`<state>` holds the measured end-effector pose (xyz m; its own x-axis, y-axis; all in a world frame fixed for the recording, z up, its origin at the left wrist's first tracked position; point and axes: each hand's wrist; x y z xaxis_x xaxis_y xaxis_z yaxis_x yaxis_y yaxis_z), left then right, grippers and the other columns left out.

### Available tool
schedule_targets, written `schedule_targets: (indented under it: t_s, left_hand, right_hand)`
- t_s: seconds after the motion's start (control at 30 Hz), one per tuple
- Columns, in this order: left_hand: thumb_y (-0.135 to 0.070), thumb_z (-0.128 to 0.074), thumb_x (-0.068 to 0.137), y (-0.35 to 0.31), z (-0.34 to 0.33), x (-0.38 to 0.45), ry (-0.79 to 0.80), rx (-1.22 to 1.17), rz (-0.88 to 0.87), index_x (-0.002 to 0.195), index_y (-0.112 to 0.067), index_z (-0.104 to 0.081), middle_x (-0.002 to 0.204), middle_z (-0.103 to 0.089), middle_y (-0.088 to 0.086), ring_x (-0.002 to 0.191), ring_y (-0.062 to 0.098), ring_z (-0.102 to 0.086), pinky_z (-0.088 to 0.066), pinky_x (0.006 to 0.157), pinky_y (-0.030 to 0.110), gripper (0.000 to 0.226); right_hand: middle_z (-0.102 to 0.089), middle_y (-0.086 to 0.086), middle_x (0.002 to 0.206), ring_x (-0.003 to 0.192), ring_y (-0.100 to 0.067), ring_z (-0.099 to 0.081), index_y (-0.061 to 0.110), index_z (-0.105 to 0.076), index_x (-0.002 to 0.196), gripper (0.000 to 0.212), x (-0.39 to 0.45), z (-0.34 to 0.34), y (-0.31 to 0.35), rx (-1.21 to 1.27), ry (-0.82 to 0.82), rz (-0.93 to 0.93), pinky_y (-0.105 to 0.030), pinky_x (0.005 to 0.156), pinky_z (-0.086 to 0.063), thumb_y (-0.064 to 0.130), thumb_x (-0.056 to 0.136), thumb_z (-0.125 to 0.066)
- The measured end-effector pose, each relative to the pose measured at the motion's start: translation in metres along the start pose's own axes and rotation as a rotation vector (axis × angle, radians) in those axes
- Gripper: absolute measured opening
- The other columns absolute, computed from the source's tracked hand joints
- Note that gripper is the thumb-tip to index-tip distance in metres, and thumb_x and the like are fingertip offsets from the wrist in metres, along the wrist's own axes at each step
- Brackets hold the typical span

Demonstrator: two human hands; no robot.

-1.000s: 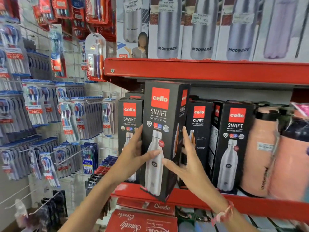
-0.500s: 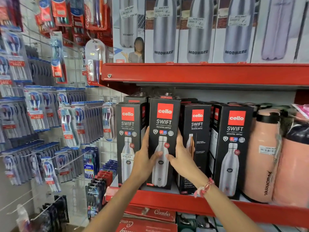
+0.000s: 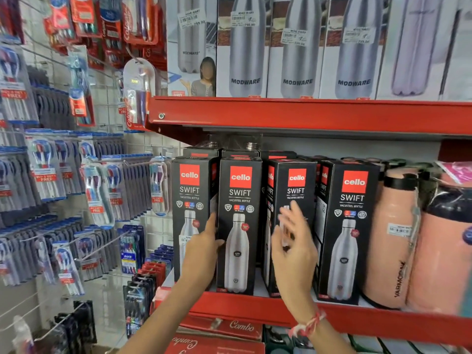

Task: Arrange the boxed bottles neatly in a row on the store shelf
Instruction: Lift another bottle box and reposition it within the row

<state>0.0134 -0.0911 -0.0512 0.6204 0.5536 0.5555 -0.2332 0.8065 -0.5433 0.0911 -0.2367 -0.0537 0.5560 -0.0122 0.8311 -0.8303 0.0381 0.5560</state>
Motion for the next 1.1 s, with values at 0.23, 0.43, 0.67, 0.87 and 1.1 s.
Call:
schedule_targets:
  t_s: [0.23,0.43,0.67,0.87,1.1]
  left_hand:
    - [-0.011,-0.061,0.089,-0.017,0.019,-0.024,-0.15,0.031,-0.089,0.138,-0.009,-0.042,0.121,-0.066,0.018,0.103,0.037,-0.065,-0.052,0.083,0.048,0.052]
    - [-0.02,-0.062,0.09,-0.041,0.027,-0.039,-0.247,0.06,-0.188,0.13,-0.007,-0.051,0.124,-0.061,0.013,0.099,0.031,-0.065,-0.053,0.077,0.046,0.043]
    - [-0.033,-0.072,0.08,-0.069,0.023,-0.036,-0.052,-0.281,-0.206,0.132,-0.015,-0.051,0.123,-0.066,0.003,0.108,0.013,-0.062,-0.052,0.094,0.03,0.06]
    - [-0.027,-0.079,0.073,-0.079,0.004,-0.045,0.257,-0.572,-0.216,0.126,-0.063,-0.02,0.125,-0.046,-0.039,0.109,-0.026,-0.045,-0.04,0.085,0.0,0.088]
    - [-0.01,-0.077,0.076,-0.104,-0.032,-0.043,-0.014,-0.533,-0.235,0.147,-0.047,-0.012,0.121,-0.066,-0.015,0.104,0.009,-0.064,-0.05,0.099,0.033,0.103]
  right_hand:
    - [-0.023,-0.025,0.15,0.13,-0.042,-0.029,0.011,0.007,0.151,0.112,0.001,0.006,-0.014,-0.423,0.224,-0.357,-0.049,0.097,-0.039,0.039,0.078,-0.073]
    - [-0.031,-0.024,0.143,0.126,-0.041,-0.035,0.013,0.001,0.151,0.107,0.002,0.014,-0.021,-0.269,0.183,-0.376,-0.052,0.097,-0.039,0.028,0.077,-0.076]
    - [-0.024,0.008,0.14,0.126,0.005,-0.021,0.026,0.0,0.152,0.114,0.014,0.063,-0.012,0.039,0.237,-0.191,-0.011,0.103,-0.017,0.028,0.072,-0.081]
    - [-0.027,0.034,0.141,0.132,0.011,-0.028,0.066,-0.003,0.134,0.102,0.02,0.112,0.001,0.267,0.545,-0.269,-0.028,0.111,-0.026,0.032,0.074,-0.079]
    - [-0.039,0.017,0.148,0.131,0.003,-0.04,0.043,0.008,0.148,0.094,0.055,0.096,-0.009,0.377,0.698,-0.352,-0.04,0.114,-0.03,0.005,0.091,-0.056]
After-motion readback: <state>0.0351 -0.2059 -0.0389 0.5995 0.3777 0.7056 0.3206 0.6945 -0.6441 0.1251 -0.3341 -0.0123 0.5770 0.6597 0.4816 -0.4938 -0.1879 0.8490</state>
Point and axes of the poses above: each hand's wrist, its own x-axis towards the middle knuckle, its own z-axis out of the back of the hand, y = z × x
